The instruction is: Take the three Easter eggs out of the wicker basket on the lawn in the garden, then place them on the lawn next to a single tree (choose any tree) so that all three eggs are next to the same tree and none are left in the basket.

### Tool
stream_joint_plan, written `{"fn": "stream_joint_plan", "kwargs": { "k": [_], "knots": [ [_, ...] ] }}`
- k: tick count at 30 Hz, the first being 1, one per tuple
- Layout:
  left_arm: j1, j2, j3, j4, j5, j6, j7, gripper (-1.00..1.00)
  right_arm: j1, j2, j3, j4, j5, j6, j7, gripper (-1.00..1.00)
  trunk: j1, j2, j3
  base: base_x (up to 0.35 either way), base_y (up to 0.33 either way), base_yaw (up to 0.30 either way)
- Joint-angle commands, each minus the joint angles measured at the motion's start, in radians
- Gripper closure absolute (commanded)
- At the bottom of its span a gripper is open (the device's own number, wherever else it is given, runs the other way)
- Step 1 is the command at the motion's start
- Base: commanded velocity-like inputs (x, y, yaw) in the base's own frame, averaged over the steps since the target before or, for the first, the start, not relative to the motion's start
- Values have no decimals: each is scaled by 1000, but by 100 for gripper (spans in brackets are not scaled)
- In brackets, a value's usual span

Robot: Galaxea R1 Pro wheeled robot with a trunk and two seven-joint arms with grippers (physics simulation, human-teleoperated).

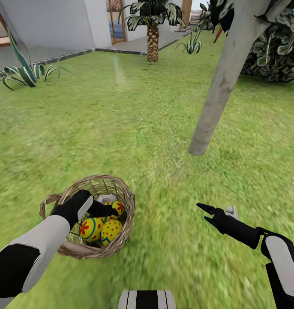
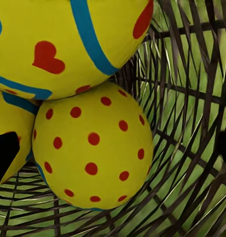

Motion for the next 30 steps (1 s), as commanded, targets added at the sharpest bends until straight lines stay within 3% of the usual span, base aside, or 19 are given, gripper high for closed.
{"fn": "stream_joint_plan", "kwargs": {
  "k": [1,6,12,30],
  "knots": [
    [0,1,-6,-4,2,2,-3,-100,-1,0,-1,0,5,5,5,-100,0,0,-1,0,0,0],
    [0,1,-6,-7,2,2,-3,-100,-1,0,1,0,5,5,5,-100,0,0,-1,0,0,0],
    [0,1,-6,-8,2,3,-3,-100,-1,1,3,0,4,5,5,-100,3,-2,-24,0,0,0],
    [0,0,-2,3,1,15,-3,-100,-1,3,8,0,5,5,5,-100,3,-2,-24,0,0,0]
  ]
}}
